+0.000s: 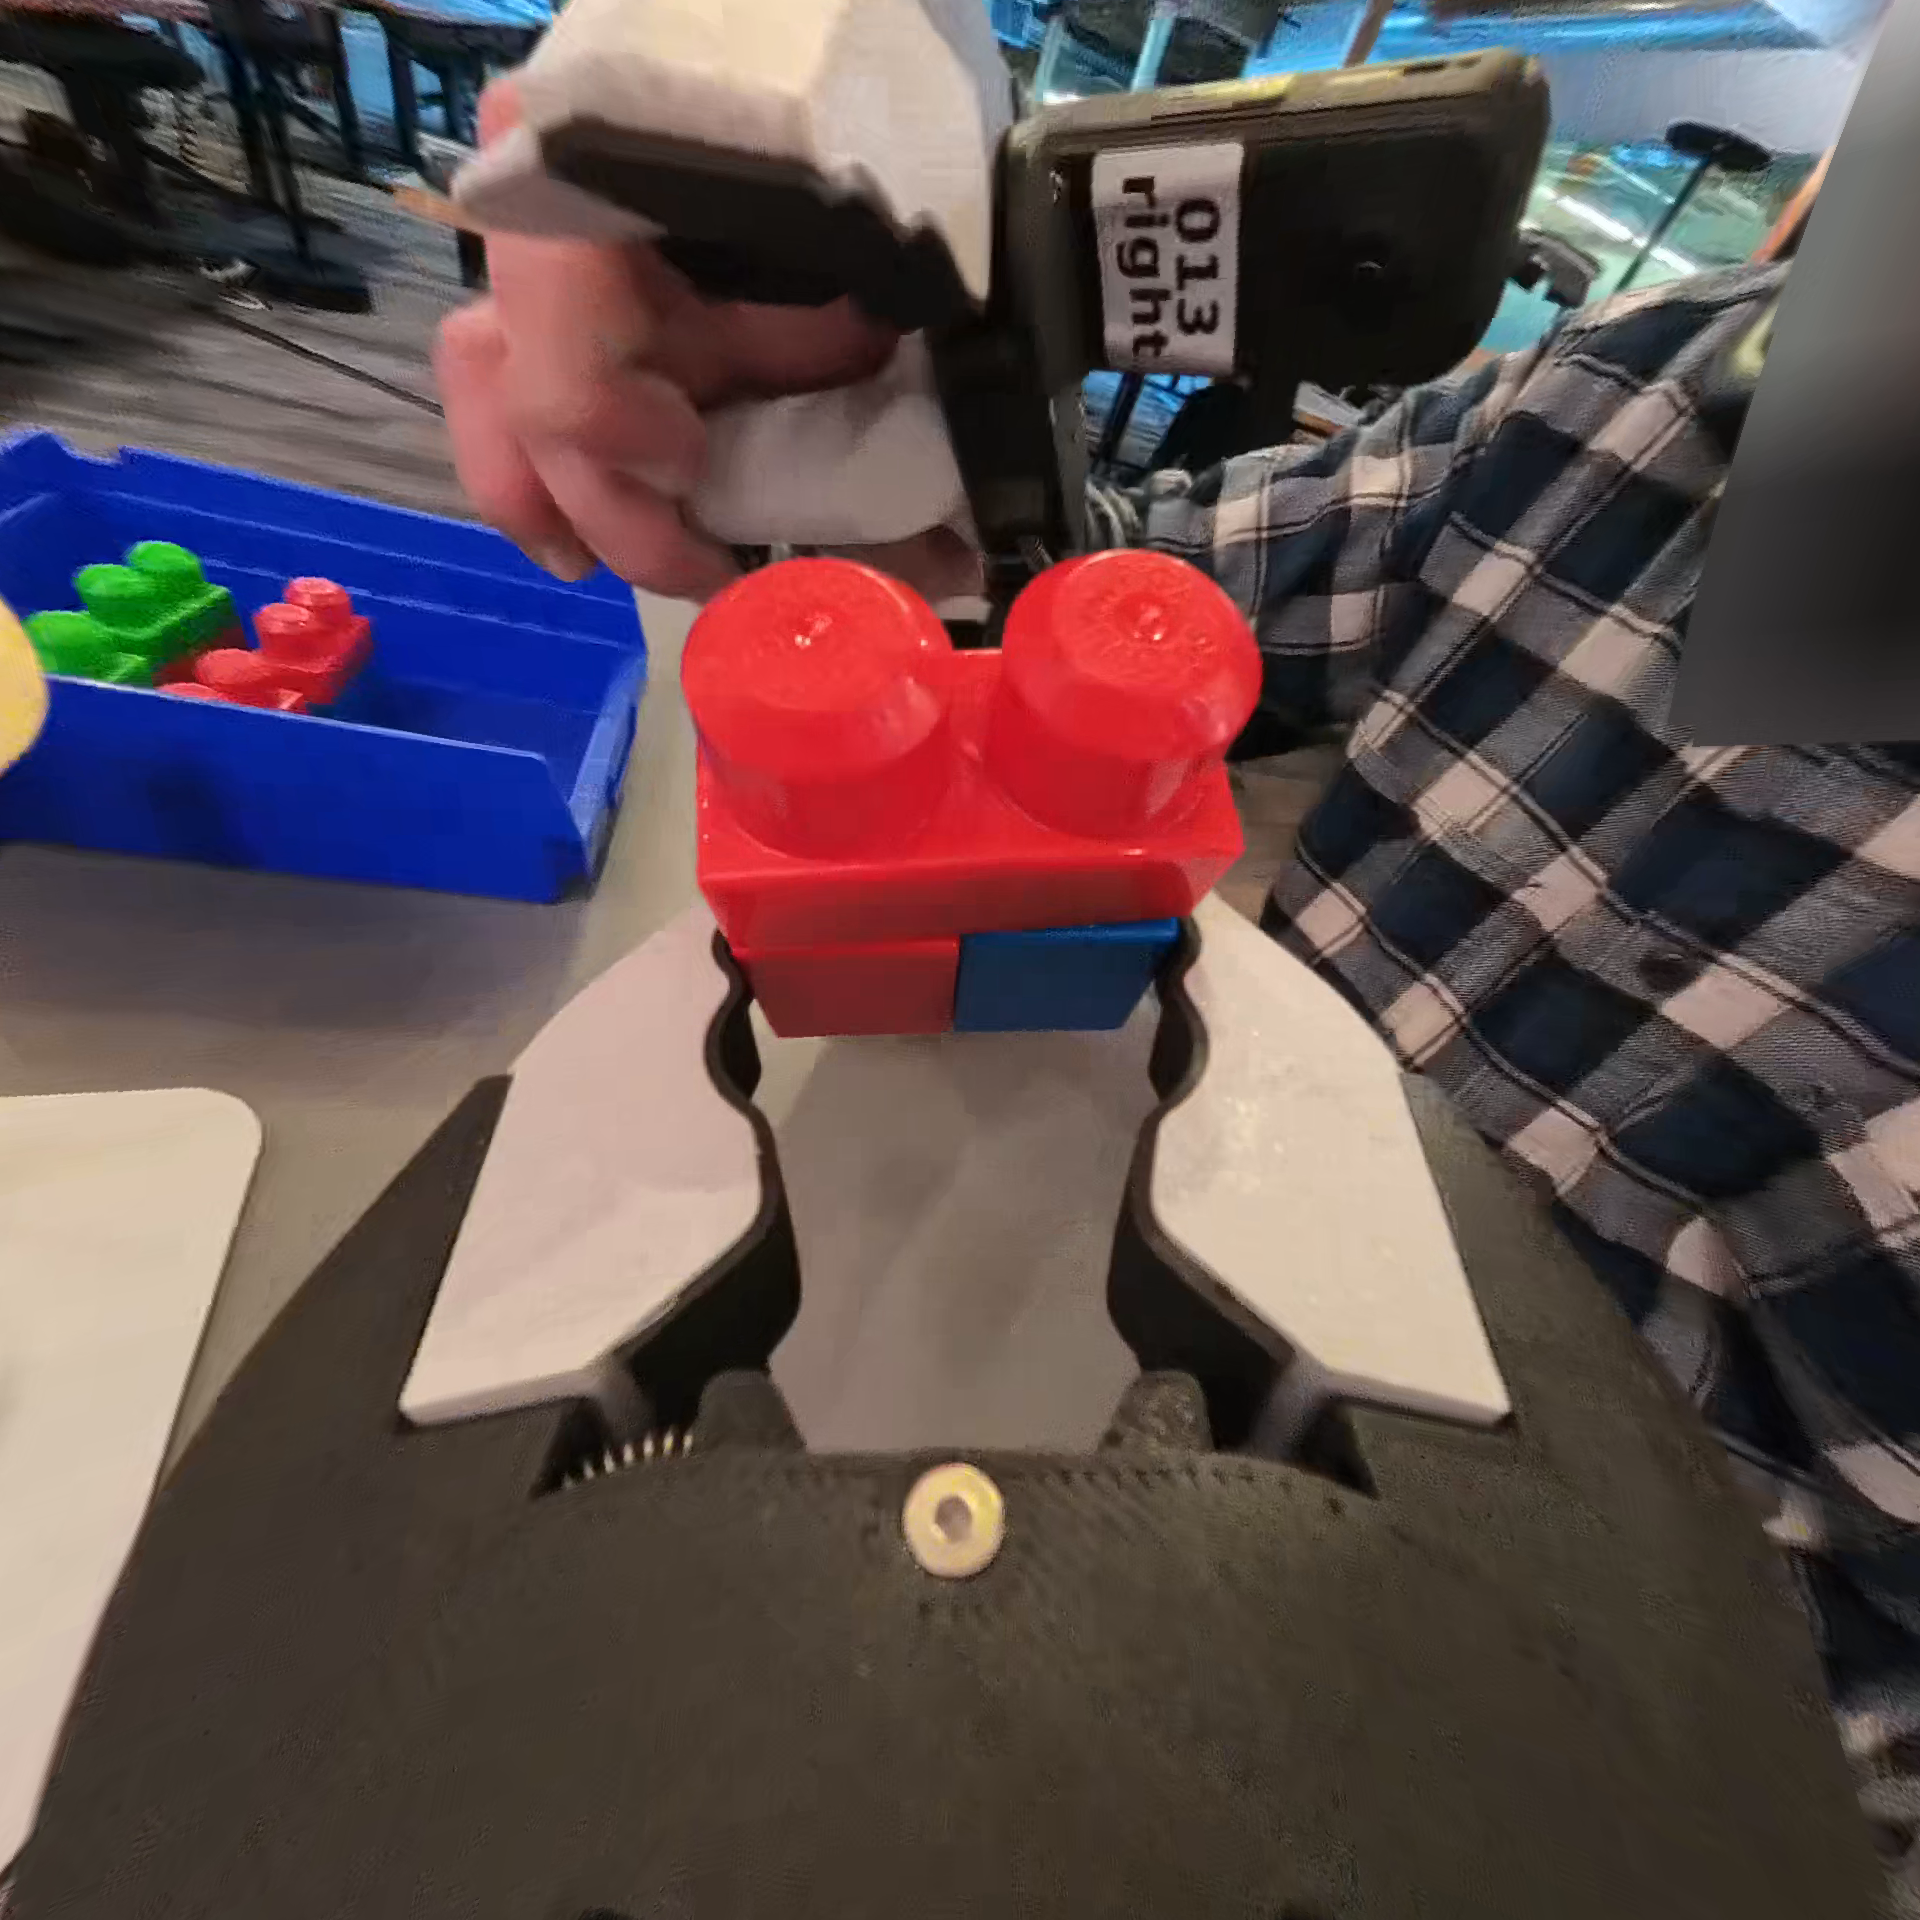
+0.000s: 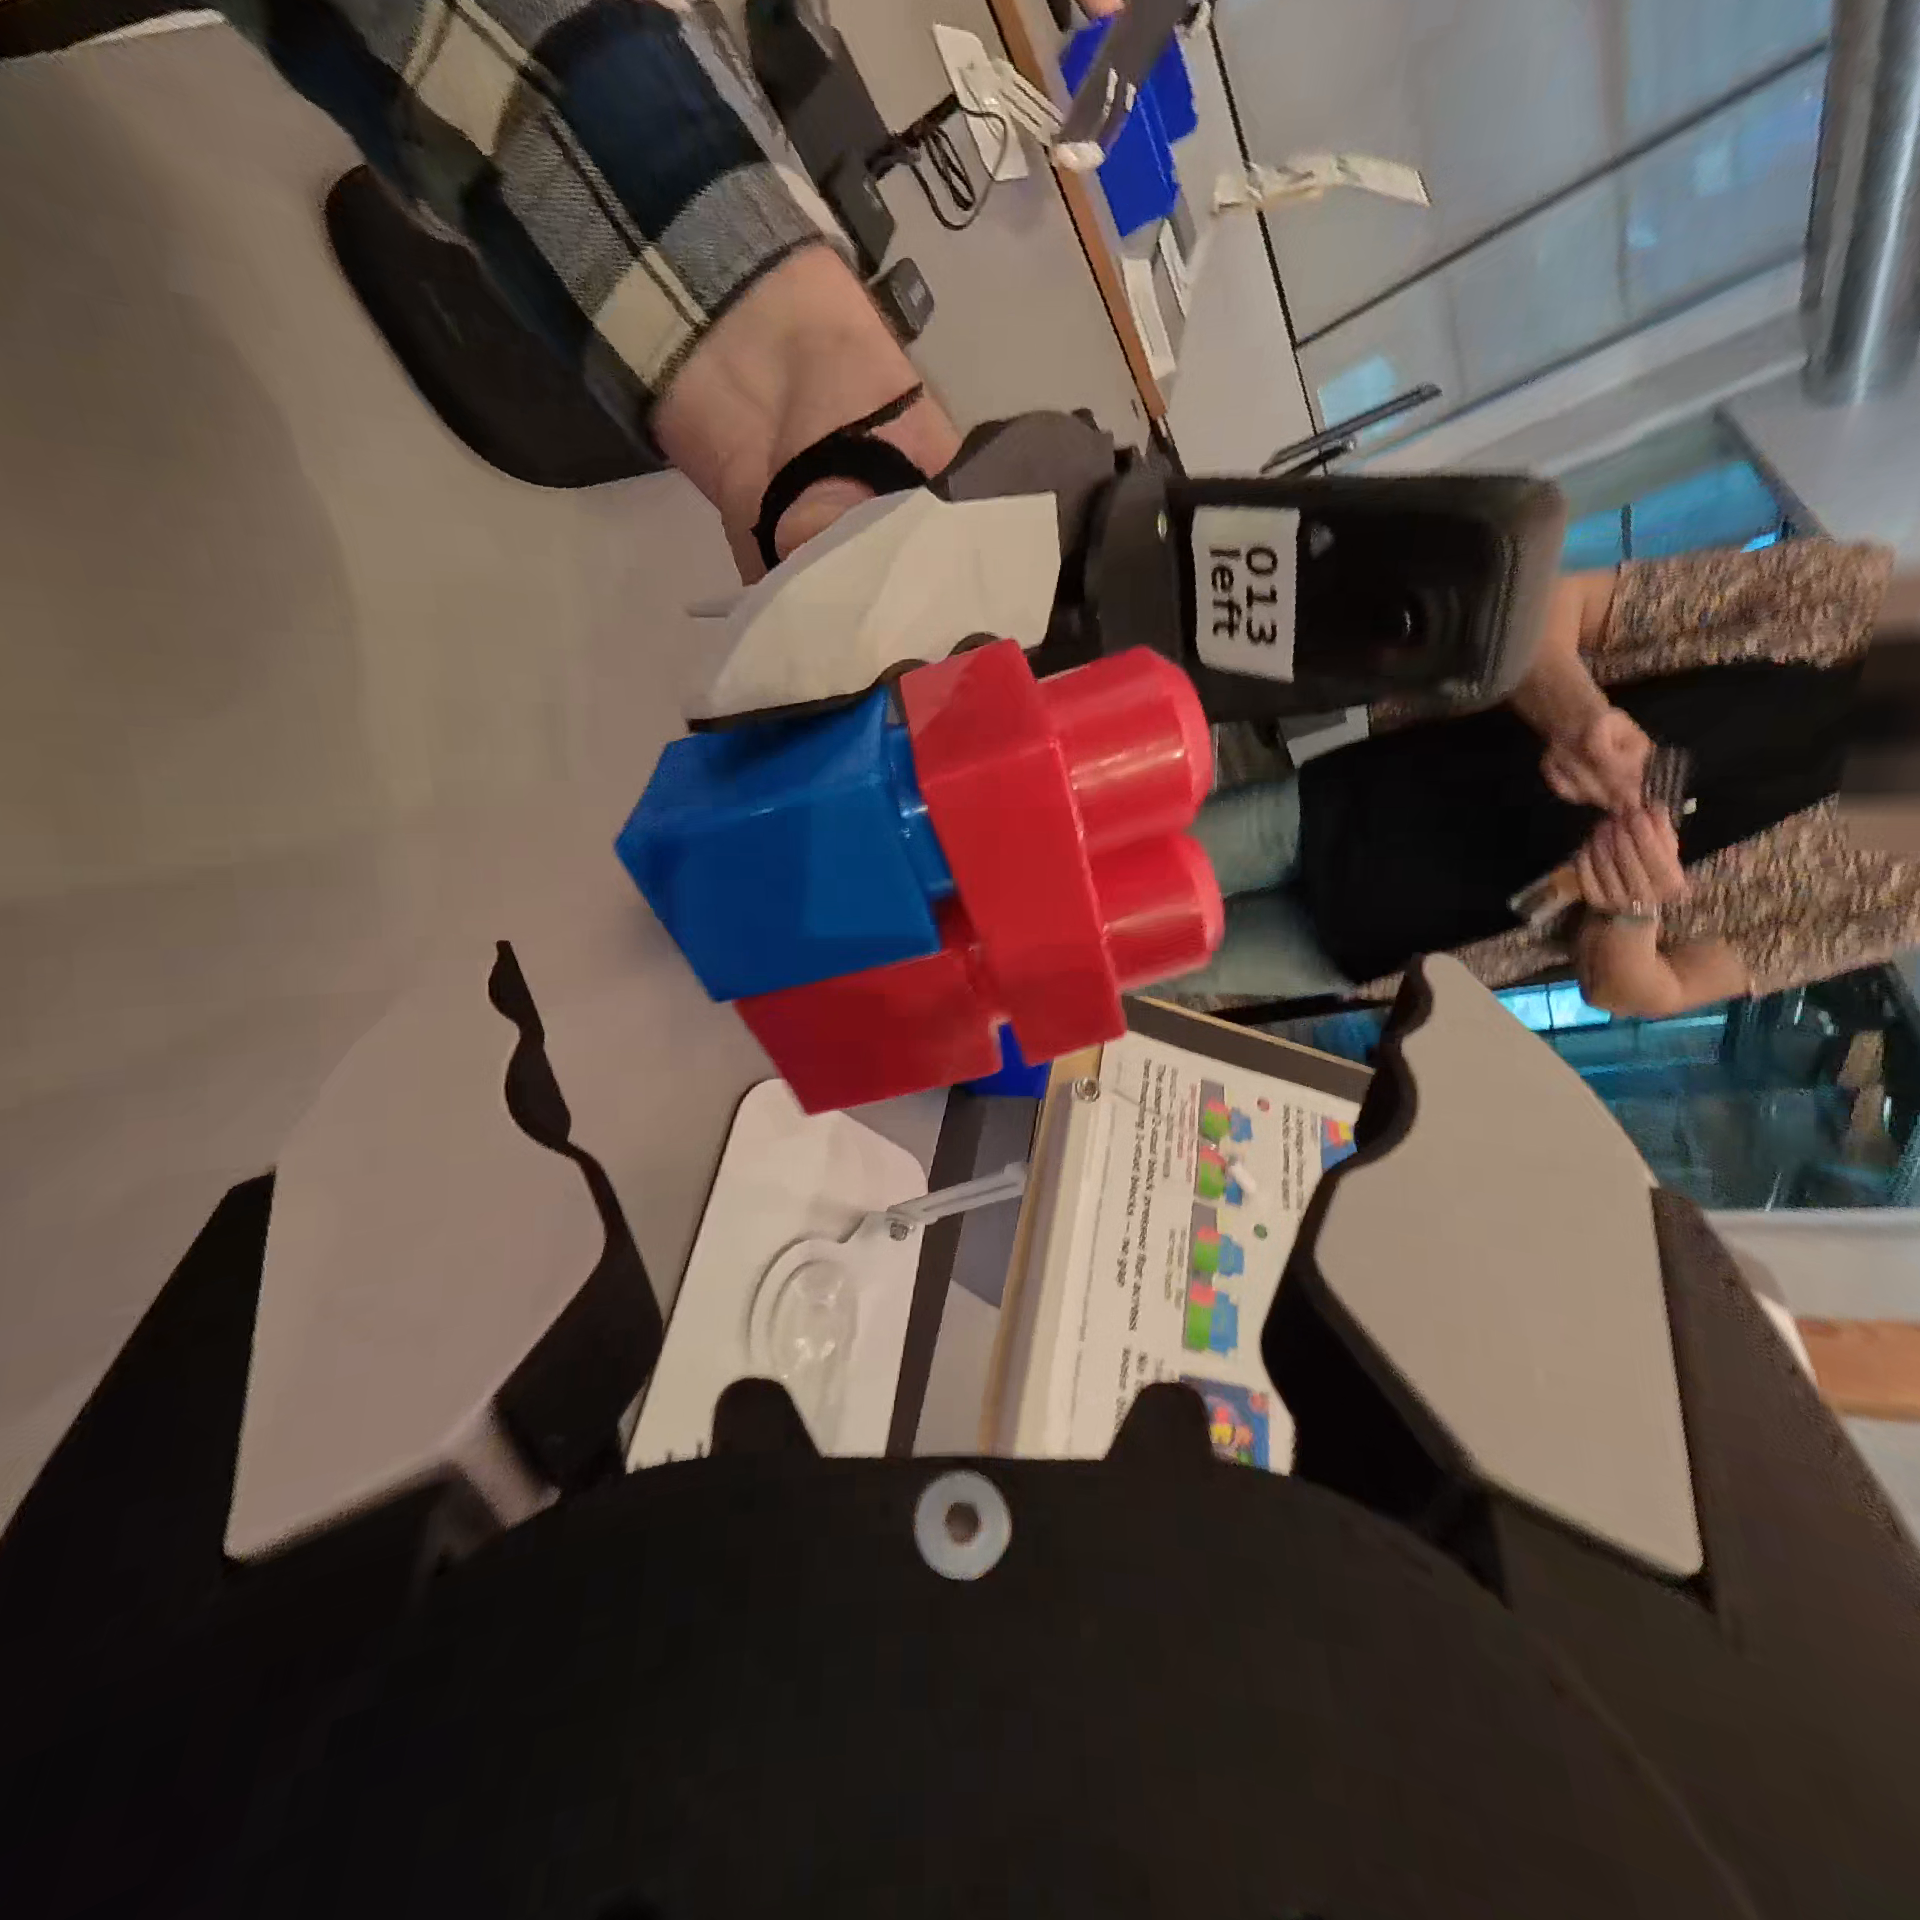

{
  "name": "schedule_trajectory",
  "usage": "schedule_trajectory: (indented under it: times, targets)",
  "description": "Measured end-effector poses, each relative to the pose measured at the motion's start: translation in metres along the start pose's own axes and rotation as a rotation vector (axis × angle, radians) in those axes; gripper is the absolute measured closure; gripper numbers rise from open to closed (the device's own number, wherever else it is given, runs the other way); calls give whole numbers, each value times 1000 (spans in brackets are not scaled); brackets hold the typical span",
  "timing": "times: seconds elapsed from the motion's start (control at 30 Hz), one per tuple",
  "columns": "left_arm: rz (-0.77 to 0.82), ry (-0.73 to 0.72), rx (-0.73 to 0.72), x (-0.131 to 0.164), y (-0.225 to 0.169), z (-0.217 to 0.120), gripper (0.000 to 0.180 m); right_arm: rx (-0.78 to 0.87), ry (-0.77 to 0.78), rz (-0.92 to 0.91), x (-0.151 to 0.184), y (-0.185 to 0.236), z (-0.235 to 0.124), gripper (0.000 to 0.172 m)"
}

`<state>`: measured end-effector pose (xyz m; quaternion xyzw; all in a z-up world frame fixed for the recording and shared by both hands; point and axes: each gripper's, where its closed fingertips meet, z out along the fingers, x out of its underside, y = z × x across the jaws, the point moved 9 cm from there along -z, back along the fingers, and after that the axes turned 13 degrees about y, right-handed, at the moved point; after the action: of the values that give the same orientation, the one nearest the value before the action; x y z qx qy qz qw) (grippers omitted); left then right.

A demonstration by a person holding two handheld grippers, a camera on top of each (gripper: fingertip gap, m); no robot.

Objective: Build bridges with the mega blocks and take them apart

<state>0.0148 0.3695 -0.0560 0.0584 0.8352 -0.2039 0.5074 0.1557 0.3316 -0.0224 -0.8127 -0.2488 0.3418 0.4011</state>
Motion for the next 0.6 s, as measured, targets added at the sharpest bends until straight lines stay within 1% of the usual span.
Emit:
schedule_trajectory:
  times: [0.07,0.17,0.2,0.27,0.33,0.43,0.6]
  targets:
    - [33,17,91,-1,-3,6,107,-41,-30,-28,-3,-1,3,23]
    - [68,36,166,-5,-5,14,107,-91,-50,-68,-7,0,7,27]
    - [86,38,185,-6,-5,17,107,-109,-48,-89,-8,2,9,31]
    - [100,45,221,-9,-5,20,106,-139,-54,-118,-9,4,9,52]
    - [131,54,243,-9,-6,23,106,-158,-50,-127,-11,4,7,53]
    - [132,27,268,-9,-2,23,107,-181,5,-104,-10,2,6,59]
    - [148,17,320,-6,0,31,107,-248,96,-110,-12,7,3,60]
